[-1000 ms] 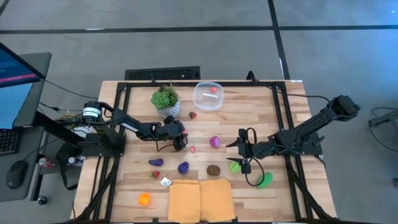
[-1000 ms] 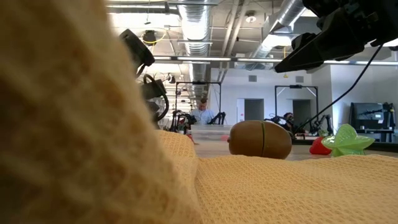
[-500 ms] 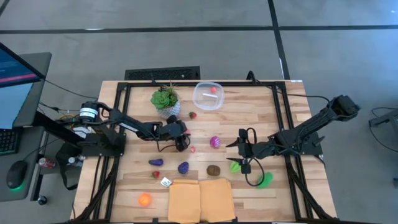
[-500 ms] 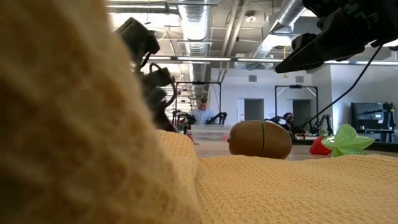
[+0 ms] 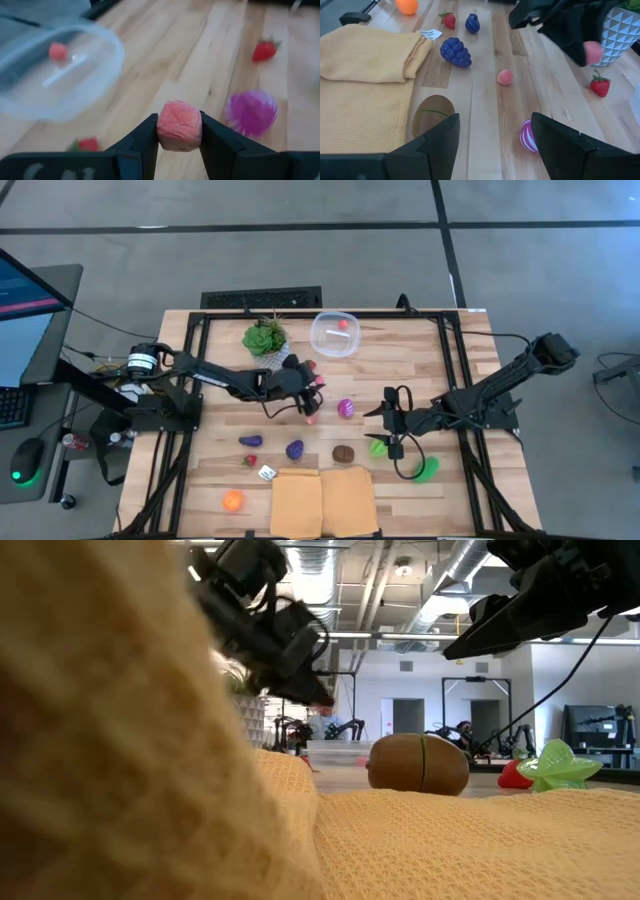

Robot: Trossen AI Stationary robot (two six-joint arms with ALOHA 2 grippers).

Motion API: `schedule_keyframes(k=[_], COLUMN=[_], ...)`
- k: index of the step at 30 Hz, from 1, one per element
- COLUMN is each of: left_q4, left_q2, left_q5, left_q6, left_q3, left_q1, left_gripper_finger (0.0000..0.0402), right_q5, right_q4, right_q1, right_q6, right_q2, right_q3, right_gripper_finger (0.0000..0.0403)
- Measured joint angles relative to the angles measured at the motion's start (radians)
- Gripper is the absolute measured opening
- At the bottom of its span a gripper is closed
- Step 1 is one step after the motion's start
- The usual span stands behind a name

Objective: Pick and placing Produce into tupperware
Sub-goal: Put the top peach into the transparent bin

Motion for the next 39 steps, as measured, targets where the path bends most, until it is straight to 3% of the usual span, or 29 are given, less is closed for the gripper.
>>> schedule_keyframes(k=[9,17,22,33,39], left_q4=[0.002,0.002,-0.01,-0.241,-0.342], left_q2=[0.0,0.003,0.004,0.004,0.005], left_q5=[-0.102,-0.113,-0.068,-0.005,0.082], left_q6=[0.077,0.143,0.197,0.335,0.38], left_q3=[0.123,0.188,0.225,0.415,0.492], left_q1=[0.004,0.055,0.102,0.176,0.246], left_gripper_finger=[0.0112,0.0112,0.0112,0.0112,0.0112], right_q5=[0.0,0.0,0.0,0.0,0.0], right_q4=[0.0,0.0,0.0,0.0,0.0], right_q1=[0.0,0.0,0.0,0.0,0.0], right_q6=[0.0,0.003,0.007,0.008,0.008], right_q2=[0.0,0.0,0.0,0.0,0.0], right_q3=[0.0,0.0,0.0,0.0,0.0], right_gripper_finger=[0.027,0.027,0.027,0.027,0.027])
